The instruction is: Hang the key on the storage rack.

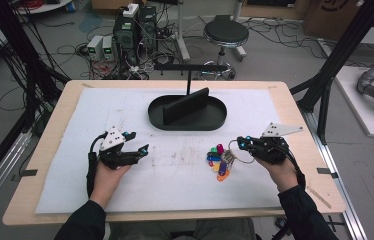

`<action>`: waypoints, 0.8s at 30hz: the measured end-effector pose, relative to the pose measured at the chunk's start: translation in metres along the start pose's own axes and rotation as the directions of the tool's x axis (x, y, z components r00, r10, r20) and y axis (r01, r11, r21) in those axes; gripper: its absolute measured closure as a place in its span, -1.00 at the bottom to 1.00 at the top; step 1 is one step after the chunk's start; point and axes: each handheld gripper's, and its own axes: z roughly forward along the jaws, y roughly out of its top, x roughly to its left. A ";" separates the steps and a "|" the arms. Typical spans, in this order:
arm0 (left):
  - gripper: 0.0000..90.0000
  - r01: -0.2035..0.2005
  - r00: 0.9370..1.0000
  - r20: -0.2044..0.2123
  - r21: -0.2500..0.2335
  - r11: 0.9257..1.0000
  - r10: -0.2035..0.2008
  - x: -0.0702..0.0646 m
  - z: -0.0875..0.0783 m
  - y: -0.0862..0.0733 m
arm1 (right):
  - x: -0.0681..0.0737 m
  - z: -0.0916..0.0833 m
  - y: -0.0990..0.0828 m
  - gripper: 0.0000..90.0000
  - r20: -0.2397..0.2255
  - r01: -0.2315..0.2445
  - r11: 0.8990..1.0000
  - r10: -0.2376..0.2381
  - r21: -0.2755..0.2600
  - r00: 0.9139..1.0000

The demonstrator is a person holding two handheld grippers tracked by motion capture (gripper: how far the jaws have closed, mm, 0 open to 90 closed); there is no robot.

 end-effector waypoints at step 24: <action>-0.29 0.001 1.000 0.012 -0.012 1.000 -0.001 -0.002 0.003 0.002 | 0.000 -0.014 0.032 0.94 -0.016 0.040 0.997 -0.041 -0.068 0.999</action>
